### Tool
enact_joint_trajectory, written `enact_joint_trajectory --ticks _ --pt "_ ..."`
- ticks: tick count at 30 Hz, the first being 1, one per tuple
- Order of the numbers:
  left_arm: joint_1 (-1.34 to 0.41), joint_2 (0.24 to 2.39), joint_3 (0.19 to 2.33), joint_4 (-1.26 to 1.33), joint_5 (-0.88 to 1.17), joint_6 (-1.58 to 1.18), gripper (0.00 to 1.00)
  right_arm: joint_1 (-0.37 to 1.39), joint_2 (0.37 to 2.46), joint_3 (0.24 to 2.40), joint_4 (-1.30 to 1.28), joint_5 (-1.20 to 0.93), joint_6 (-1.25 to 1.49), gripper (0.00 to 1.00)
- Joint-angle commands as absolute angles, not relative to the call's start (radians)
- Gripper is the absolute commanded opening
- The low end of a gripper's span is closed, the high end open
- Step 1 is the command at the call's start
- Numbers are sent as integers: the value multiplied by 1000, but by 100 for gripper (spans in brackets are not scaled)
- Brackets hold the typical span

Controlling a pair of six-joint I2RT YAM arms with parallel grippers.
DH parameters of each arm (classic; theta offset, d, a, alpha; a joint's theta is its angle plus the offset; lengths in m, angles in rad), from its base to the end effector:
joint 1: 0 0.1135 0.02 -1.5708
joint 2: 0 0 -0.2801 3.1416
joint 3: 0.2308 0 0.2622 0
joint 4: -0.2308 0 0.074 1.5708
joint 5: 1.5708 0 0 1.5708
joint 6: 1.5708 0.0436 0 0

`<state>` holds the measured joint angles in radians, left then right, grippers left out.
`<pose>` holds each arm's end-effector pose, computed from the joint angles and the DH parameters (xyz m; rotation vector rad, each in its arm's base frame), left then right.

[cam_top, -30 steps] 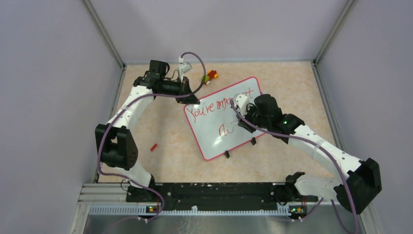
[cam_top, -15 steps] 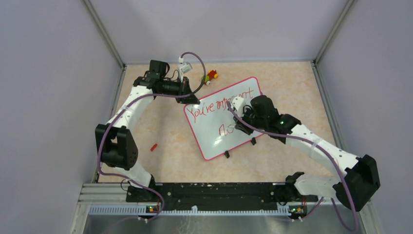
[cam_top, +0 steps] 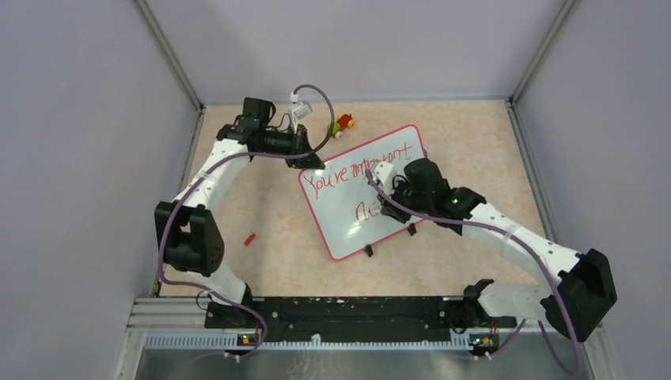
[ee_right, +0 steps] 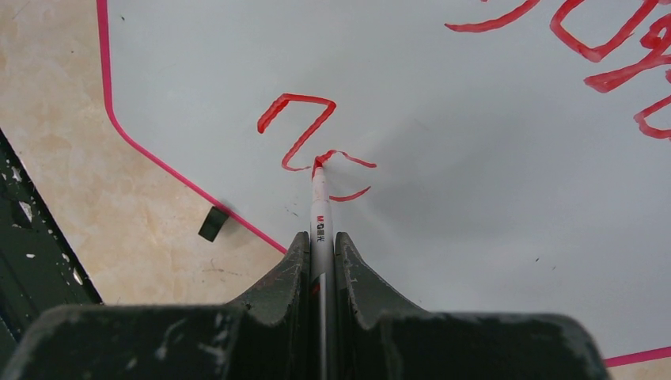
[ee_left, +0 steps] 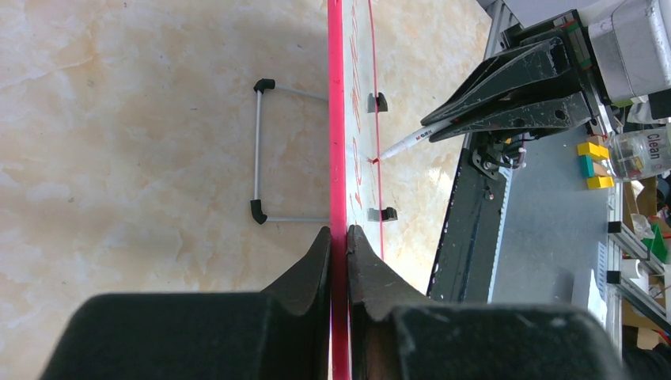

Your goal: Write a sentence on the whiteboard

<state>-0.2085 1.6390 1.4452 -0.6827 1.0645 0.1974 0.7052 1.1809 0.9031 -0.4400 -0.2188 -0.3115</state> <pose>0.3463 -0.1122 0.3295 0.8866 2.0239 -1.2771 0.1943 0.1778 0.2836 -1.2233 1.9590 0.4535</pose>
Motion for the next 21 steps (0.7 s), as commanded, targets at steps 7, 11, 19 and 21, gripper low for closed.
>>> enact_joint_trajectory --ticks 7,11,19,21 --pt "-232 1641 1447 -700 1053 235 12 627 1106 988 -477 -252 -318 0" --pt "-232 1641 1448 -699 1053 235 12 606 1108 981 -484 -231 -334 0" --pt "-232 1640 1446 -700 1050 235 12 604 1145 971 -454 -197 -337 0" --pt "-232 1638 1444 -699 1051 236 12 604 1157 969 -450 -183 -340 0"
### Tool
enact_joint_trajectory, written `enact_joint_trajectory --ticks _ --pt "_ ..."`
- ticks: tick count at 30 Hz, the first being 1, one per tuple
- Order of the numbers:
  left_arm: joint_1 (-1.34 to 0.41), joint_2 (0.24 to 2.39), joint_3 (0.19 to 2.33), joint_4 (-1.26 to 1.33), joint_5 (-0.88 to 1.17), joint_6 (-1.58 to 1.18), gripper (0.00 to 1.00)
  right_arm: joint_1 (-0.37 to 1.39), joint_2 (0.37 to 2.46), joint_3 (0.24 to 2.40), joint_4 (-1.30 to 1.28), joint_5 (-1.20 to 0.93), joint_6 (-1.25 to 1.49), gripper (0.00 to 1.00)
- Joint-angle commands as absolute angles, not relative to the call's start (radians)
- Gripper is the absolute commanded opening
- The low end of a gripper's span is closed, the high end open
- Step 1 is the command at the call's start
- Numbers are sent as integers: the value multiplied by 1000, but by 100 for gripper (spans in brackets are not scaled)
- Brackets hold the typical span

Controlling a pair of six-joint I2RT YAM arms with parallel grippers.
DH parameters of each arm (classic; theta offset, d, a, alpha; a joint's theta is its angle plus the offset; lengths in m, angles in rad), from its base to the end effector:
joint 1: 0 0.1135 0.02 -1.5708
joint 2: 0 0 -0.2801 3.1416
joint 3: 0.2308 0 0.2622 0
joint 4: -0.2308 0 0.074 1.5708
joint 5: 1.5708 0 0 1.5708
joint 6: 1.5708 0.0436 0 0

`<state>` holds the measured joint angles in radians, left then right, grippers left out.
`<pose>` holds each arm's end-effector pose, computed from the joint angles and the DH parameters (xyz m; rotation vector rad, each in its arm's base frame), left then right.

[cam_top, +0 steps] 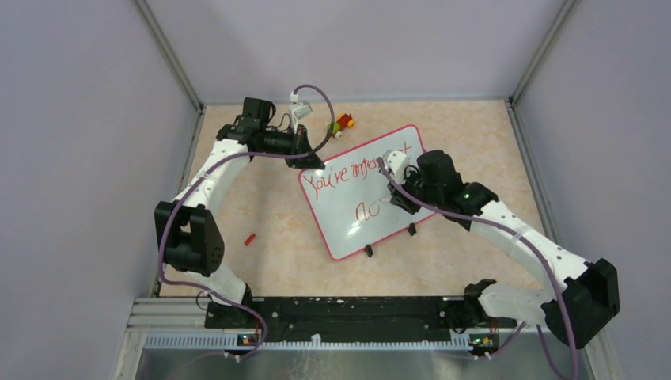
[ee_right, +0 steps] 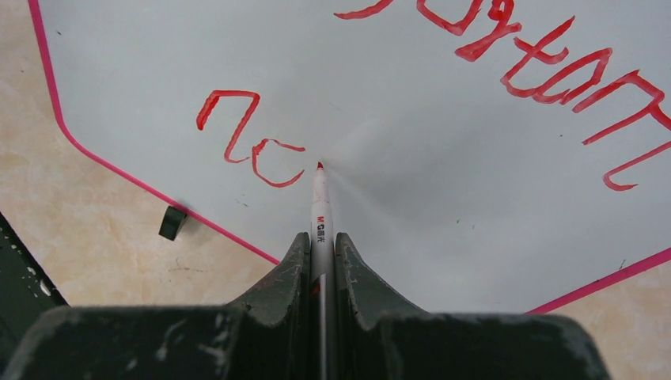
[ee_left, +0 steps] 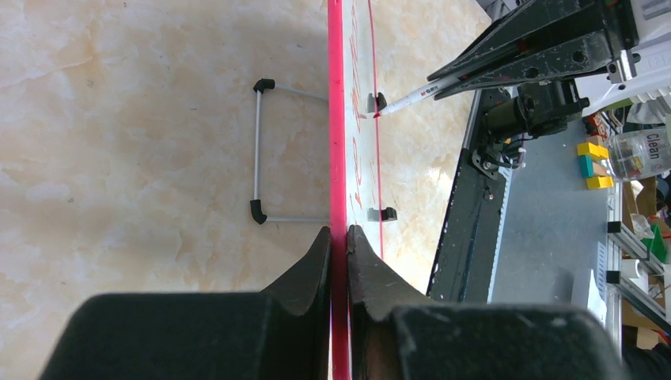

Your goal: Write a sentence on the whiteboard

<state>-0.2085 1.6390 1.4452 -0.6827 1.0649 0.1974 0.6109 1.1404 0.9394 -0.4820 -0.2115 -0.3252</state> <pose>0.3462 -0.1122 0.3295 0.8867 2.0236 -1.2775 0.2042 0.1542 0.3023 -1.1225 1.9674 0.3908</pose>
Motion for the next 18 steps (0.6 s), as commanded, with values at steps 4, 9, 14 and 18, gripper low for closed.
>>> enact_joint_trajectory --ticks 4,9,14,18 --pt "-232 1638 1443 -698 1049 238 12 604 1167 948 -457 -166 -349 0" --pt "-232 1639 1442 -698 1051 238 12 604 1139 896 -475 -158 -357 0" --pt "-232 1638 1443 -696 1055 238 12 604 1100 840 -494 -167 -352 0" --pt "-232 1642 1445 -695 1058 232 12 604 1095 838 -492 -156 -353 0"
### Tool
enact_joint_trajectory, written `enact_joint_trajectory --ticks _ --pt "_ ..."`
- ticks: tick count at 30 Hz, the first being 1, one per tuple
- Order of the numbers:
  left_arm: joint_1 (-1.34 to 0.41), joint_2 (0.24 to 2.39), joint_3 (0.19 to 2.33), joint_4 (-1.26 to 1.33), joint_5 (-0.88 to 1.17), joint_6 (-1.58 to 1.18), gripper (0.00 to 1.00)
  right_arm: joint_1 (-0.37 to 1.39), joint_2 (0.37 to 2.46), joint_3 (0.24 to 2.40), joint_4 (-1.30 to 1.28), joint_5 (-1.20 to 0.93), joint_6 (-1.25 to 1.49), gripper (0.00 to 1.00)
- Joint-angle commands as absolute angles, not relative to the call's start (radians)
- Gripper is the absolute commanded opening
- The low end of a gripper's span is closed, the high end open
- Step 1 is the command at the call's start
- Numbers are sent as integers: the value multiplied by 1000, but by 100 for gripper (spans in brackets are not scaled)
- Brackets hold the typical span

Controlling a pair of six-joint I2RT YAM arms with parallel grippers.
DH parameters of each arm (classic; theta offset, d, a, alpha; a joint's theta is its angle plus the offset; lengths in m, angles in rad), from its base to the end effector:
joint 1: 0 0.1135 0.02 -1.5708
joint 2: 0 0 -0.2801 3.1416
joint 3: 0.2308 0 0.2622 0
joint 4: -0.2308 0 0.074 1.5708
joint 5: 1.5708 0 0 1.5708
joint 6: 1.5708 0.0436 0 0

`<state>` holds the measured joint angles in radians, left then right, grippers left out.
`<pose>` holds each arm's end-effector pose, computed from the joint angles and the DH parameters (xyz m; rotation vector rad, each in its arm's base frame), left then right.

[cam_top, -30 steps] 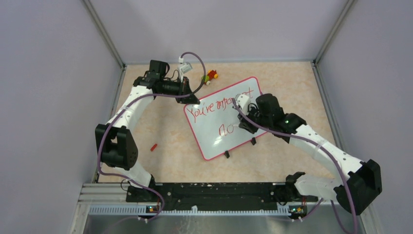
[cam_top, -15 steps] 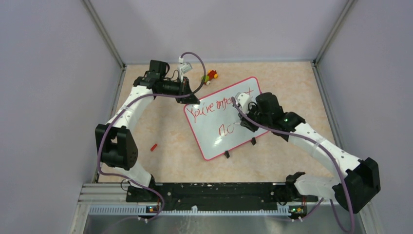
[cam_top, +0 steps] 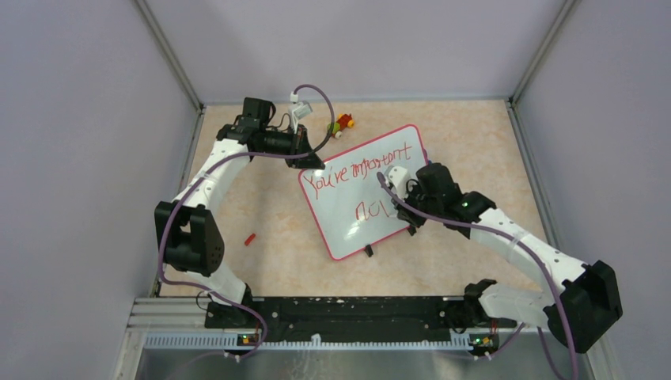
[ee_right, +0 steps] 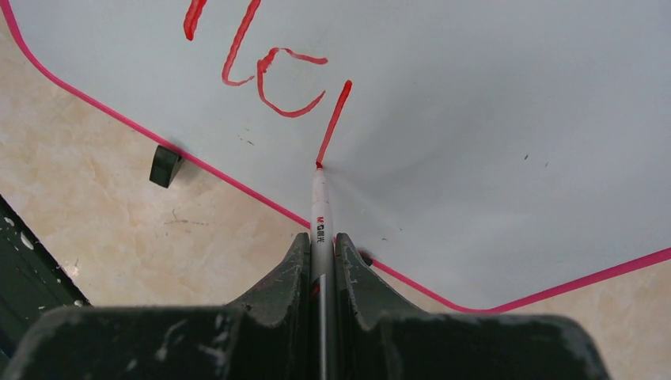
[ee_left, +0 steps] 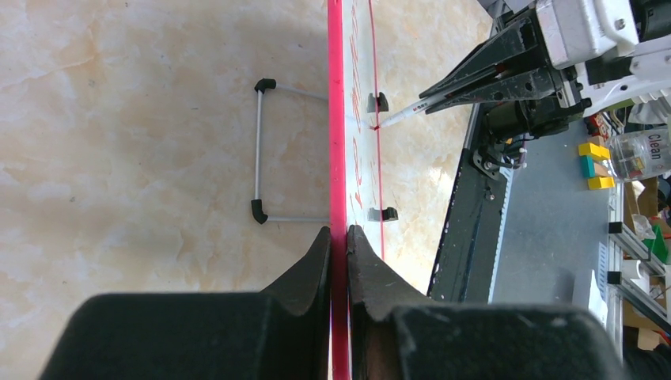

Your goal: Write a sentence on the whiteboard

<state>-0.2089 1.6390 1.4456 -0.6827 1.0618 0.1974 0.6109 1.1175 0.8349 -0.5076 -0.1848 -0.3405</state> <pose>0.3463 -0.1123 0.3296 0.8864 2.0251 -1.2740 0.1932 0.1450 0.2687 -1.1654 2.0650 0.3489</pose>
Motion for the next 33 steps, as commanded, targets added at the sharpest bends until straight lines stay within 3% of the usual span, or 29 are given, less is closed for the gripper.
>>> enact_joint_trajectory --ticks 1,15,33 --pt "-232 1643 1444 -695 1058 232 12 604 1096 848 -489 -154 -353 0" --pt "-232 1640 1445 -695 1052 235 12 560 1175 1019 -473 -142 -367 0" --pt "-232 1647 1444 -693 1057 235 12 559 1096 823 -512 -162 -353 0"
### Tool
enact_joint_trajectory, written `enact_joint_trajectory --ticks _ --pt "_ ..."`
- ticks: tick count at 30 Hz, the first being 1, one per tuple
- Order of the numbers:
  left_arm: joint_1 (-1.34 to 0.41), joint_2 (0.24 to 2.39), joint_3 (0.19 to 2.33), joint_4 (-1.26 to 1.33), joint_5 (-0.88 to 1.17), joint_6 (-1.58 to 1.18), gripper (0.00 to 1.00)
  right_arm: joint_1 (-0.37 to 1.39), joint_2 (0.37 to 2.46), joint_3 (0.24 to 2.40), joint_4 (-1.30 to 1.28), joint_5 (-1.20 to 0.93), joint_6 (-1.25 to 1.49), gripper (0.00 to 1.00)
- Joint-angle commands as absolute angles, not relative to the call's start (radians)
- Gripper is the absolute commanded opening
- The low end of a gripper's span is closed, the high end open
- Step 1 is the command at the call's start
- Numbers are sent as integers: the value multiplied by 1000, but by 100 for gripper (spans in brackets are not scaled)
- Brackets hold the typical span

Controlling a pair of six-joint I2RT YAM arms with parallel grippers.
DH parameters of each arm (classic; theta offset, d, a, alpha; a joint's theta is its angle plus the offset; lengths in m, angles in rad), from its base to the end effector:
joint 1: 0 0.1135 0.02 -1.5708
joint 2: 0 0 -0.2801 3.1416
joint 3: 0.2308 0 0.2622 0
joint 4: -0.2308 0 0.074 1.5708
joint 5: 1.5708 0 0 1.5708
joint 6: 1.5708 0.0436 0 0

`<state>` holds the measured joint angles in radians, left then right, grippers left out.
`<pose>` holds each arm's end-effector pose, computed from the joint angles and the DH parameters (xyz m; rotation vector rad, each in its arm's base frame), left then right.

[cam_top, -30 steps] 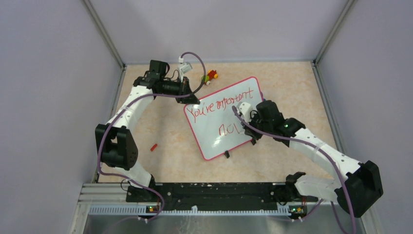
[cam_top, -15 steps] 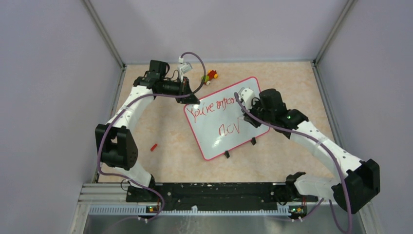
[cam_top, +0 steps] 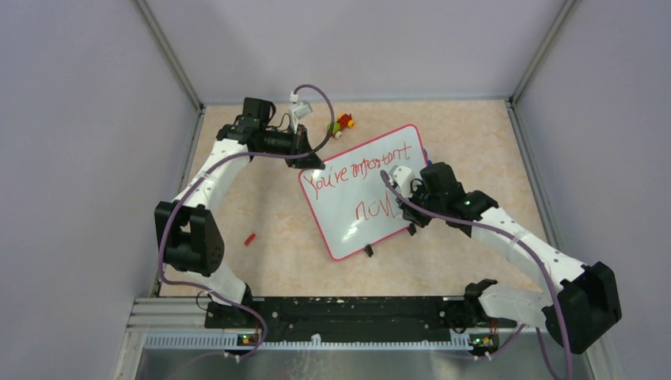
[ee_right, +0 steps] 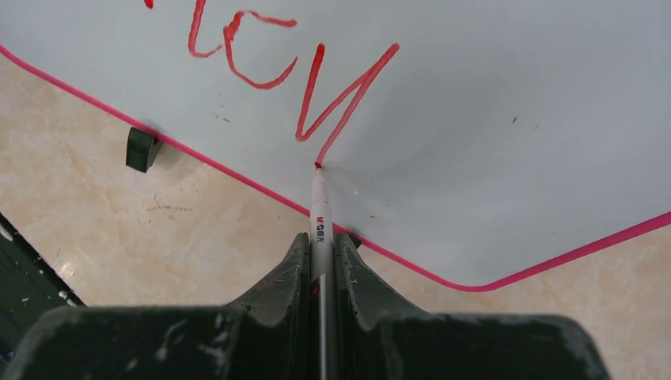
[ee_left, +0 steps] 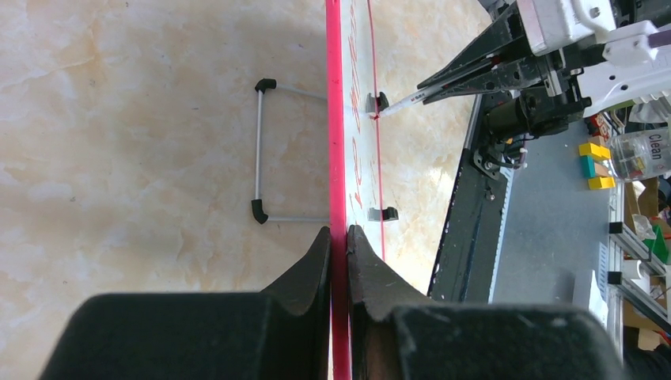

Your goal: Write a sentence on the whiteboard

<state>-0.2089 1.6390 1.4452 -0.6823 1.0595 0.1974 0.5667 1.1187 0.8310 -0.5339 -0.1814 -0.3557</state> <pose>0.3464 -0.1123 0.3294 0.8857 2.0265 -1.2714 0.1974 0.1350 0.2650 -1.1433 2.1082 0.3160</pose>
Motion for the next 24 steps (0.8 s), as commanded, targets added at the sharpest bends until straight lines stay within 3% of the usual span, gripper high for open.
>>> enact_joint_trajectory --ticks 1,14,24 --pt "-232 1647 1444 -694 1058 234 12 559 1096 830 -512 -159 -353 0" --pt "-232 1642 1444 -695 1053 235 12 514 1159 1025 -503 -133 -365 0" --pt "-232 1645 1443 -694 1057 234 12 514 1095 984 -617 -229 -399 0"
